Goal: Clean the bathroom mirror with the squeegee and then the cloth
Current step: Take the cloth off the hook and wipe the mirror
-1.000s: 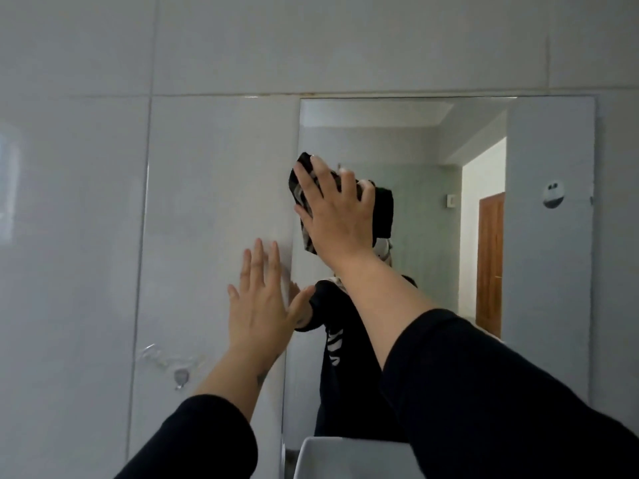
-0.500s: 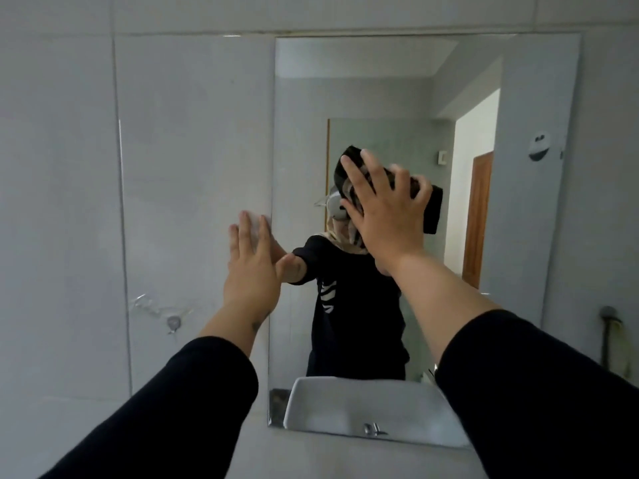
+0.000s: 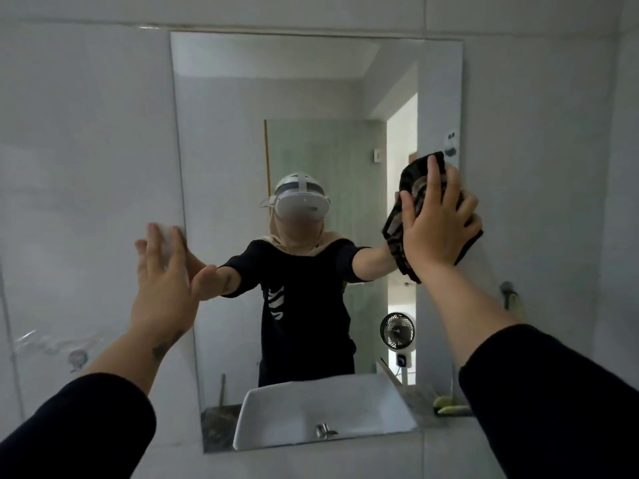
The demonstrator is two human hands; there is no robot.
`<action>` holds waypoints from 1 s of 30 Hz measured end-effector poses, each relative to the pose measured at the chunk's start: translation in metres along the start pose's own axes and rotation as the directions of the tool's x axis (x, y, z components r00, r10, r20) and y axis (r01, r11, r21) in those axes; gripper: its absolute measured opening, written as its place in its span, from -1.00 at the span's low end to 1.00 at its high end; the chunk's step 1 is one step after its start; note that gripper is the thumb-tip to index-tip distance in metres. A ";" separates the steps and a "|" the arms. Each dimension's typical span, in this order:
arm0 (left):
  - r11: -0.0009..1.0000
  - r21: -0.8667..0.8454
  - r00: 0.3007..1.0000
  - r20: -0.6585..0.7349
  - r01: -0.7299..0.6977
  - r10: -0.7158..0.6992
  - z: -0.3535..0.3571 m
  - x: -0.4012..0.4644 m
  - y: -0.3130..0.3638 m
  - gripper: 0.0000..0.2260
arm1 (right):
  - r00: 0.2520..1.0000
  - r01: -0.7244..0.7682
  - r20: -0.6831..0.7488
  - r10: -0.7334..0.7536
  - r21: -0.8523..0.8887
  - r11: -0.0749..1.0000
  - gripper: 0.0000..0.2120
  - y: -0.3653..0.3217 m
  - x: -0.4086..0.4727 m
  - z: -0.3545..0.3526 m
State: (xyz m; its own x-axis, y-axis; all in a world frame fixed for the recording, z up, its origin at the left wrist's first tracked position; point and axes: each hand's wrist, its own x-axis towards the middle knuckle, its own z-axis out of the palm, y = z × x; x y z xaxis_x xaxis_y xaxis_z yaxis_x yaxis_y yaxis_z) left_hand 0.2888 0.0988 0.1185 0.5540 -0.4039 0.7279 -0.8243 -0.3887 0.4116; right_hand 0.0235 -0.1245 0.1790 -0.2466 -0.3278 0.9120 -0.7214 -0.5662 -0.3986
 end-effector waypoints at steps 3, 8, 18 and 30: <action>1.000 -0.002 1.000 -0.008 -0.013 0.013 0.001 0.000 0.000 -0.30 | 0.997 -0.074 -0.005 0.074 0.012 0.997 -0.48 0.018 -0.014 0.001; 1.000 0.029 1.000 -0.020 -0.008 0.009 0.002 0.000 0.002 -0.30 | 0.989 -0.148 -0.023 0.149 0.014 0.989 -0.50 0.010 -0.049 0.008; 1.000 -0.005 0.999 -0.037 0.015 -0.015 0.001 -0.003 0.005 -0.32 | 0.976 0.216 0.001 -0.216 0.045 0.975 -0.49 -0.076 -0.087 0.012; 0.988 -0.112 0.992 -0.065 -0.110 0.104 -0.006 -0.024 -0.016 -0.29 | 0.760 0.642 0.066 -0.647 0.083 0.762 -0.43 -0.181 -0.111 0.014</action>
State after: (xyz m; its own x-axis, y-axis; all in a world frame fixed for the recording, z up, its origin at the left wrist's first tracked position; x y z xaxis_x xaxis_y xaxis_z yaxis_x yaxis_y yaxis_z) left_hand 0.2882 0.1197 0.0975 0.4568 -0.3876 0.8007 -0.8883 -0.2466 0.3875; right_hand 0.1901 0.0037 0.1487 0.3223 0.0670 0.9443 -0.6549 -0.7045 0.2735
